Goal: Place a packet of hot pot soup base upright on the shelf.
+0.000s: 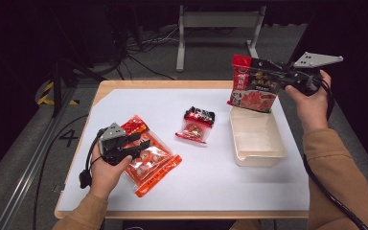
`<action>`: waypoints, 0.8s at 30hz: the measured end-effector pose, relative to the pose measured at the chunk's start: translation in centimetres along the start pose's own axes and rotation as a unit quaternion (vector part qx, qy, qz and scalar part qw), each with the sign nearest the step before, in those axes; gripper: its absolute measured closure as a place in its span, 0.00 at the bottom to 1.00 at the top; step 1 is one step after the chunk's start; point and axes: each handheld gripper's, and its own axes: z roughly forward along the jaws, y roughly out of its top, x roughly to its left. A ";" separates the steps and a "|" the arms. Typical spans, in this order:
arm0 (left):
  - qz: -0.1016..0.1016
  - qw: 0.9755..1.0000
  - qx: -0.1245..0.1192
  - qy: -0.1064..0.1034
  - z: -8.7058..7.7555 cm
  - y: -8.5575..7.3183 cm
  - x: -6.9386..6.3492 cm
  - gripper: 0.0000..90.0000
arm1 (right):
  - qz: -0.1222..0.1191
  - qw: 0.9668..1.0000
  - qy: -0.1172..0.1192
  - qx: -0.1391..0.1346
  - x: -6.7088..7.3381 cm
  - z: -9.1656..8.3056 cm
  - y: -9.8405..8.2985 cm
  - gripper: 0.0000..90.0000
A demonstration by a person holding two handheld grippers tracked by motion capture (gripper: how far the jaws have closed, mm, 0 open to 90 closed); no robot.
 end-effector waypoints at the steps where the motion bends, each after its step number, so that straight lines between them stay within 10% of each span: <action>1: 0.002 1.000 0.000 0.001 0.0 0.0 0.1 0.54 | 0.000 1.000 0.001 0.001 -0.1 0.1 -0.1 0.88; 24: -0.014 1.000 0.002 0.021 -1.3 -1.2 0.4 0.54 | -0.024 0.999 0.040 0.027 -0.6 1.8 -2.2 0.88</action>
